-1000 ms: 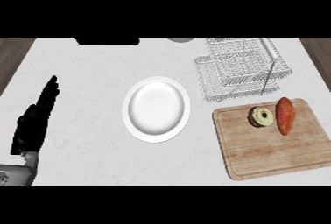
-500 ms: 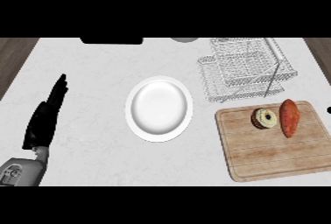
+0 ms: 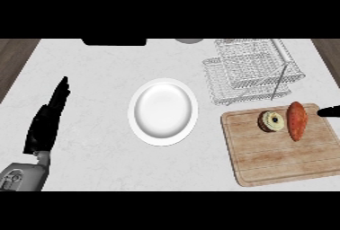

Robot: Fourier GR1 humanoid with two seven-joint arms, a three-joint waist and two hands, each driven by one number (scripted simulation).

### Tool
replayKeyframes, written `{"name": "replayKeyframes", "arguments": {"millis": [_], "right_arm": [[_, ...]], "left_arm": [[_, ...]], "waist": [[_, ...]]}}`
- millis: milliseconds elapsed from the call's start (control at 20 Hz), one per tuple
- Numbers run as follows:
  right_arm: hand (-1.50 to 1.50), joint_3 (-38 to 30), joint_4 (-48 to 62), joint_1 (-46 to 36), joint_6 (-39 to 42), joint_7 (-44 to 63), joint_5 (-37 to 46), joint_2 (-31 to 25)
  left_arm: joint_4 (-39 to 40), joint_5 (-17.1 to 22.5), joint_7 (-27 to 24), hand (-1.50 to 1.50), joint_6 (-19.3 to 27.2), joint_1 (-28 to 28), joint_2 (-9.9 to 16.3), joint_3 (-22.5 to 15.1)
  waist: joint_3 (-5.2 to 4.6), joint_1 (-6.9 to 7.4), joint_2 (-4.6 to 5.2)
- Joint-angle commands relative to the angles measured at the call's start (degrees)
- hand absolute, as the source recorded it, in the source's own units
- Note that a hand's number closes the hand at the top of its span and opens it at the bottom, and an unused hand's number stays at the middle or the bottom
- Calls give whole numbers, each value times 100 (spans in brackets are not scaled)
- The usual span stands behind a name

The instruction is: Pick the sweet potato from the cutting board and place it in the tiered basket

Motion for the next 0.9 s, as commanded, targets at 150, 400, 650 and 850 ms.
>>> {"name": "replayKeyframes", "arguments": {"millis": [150, 400, 650, 850], "right_arm": [[-150, 77, 17, -192, 281, 685, 224, 221], [-150, 346, -132, -194, 147, 731, 672, 488], [-150, 435, -397, -32, 188, 929, 977, 517], [-150, 568, -536, 25, 167, 1012, 1282, 740]], "left_arm": [[-95, 26, -178, 0, -270, 264, 75, 372], [-496, -297, 267, 0, -81, 197, -278, 96], [119, -337, -120, 0, -233, 58, -355, 287], [-176, -361, 302, 0, -320, -59, -252, 434]], "waist": [[0, -23, -12], [1, -20, -16], [-2, -60, -10], [-1, -60, -17]]}}
